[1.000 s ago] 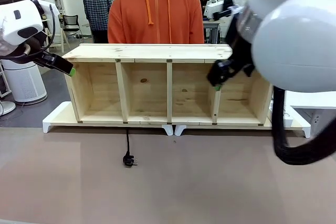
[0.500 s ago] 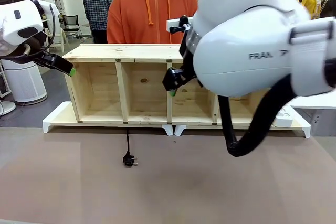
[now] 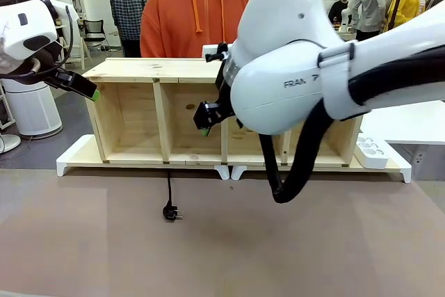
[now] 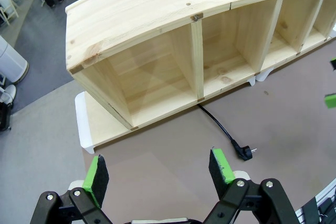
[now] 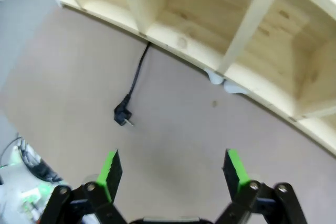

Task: Perform cable management.
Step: When the cord part of the Power Cable appears at the lower middle area of the table and stops, grasp the cord part of the Power Cable.

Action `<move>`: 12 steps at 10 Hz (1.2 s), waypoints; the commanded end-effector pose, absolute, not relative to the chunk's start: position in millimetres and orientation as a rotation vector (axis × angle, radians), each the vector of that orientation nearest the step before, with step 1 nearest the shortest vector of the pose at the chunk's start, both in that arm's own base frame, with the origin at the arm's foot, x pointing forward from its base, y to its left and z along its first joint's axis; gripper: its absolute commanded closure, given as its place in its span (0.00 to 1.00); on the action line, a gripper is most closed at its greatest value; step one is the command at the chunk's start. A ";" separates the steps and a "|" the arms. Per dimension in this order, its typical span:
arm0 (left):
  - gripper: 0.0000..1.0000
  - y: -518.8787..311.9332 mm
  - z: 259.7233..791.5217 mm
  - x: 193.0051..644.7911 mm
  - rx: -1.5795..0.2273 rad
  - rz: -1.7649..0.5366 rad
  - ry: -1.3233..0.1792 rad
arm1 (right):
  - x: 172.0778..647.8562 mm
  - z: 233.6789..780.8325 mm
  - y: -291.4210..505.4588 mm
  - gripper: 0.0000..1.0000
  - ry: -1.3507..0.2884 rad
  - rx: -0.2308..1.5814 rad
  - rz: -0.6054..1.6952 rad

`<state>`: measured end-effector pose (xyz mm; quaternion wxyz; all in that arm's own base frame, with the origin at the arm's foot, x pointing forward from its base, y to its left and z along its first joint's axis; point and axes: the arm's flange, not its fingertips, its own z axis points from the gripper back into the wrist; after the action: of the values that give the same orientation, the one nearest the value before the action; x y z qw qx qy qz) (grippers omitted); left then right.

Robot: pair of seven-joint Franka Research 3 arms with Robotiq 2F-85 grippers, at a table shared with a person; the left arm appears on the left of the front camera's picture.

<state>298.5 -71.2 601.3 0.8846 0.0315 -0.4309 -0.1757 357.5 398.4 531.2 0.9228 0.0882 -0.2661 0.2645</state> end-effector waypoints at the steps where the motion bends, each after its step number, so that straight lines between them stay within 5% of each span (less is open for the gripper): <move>1: 0.00 -70.8 600.5 299.1 0.064 -0.353 -0.905 | 369.1 532.0 415.7 0.00 -0.487 0.245 0.541; 12: 0.00 -70.8 600.5 299.1 0.064 -0.353 -0.905 | 374.4 511.5 426.7 0.00 -0.445 0.233 0.550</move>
<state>298.5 -71.2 601.3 0.8846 0.0317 -0.4308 -0.1756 375.4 427.1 512.0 0.9322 0.1119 -0.2136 0.2700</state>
